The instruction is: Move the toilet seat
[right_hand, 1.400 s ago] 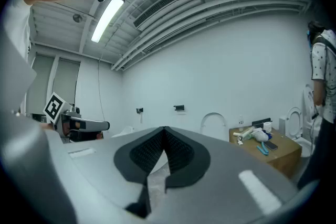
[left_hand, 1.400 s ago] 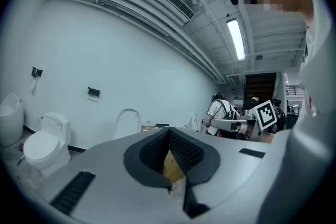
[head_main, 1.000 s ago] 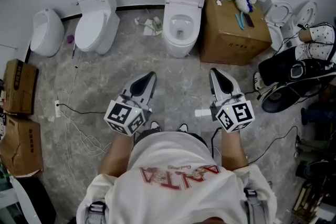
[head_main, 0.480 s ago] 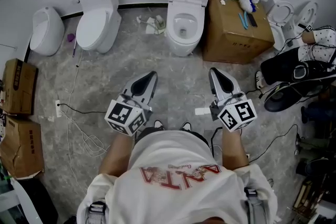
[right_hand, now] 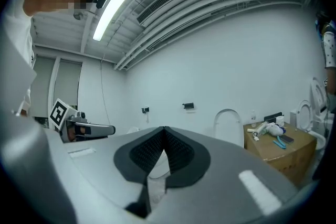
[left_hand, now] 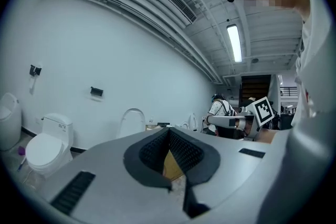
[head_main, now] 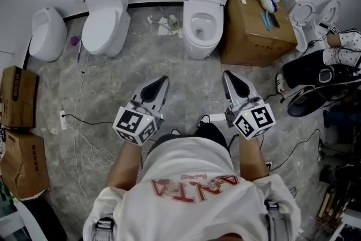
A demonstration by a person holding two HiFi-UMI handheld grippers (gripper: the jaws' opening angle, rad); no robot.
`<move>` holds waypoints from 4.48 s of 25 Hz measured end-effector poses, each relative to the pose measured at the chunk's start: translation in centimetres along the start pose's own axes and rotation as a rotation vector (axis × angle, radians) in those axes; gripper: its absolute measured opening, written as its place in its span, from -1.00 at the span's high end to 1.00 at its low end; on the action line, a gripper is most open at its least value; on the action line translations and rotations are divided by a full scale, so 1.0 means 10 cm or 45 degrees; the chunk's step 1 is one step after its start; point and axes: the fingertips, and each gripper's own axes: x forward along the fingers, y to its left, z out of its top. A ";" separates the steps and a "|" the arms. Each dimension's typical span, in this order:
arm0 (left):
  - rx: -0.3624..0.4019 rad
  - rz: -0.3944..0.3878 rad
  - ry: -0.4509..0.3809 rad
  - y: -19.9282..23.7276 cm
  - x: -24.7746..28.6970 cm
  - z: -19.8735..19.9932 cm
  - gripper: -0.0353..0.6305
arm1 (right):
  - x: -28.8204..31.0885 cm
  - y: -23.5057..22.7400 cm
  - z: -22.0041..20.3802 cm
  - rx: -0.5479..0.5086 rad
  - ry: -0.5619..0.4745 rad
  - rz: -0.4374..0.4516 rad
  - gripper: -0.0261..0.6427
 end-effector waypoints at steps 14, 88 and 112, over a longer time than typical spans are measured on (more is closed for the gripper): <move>-0.031 0.071 -0.015 0.59 0.40 0.11 0.87 | 0.75 -0.27 -0.01 -0.001 0.019 0.069 0.92; -0.740 0.064 0.515 3.02 5.12 -2.52 0.87 | 3.21 -5.07 -3.22 0.757 0.636 -0.363 0.72; -1.126 0.217 0.805 3.58 5.19 -5.07 0.23 | 3.12 -5.25 -5.61 1.102 0.817 -0.424 0.11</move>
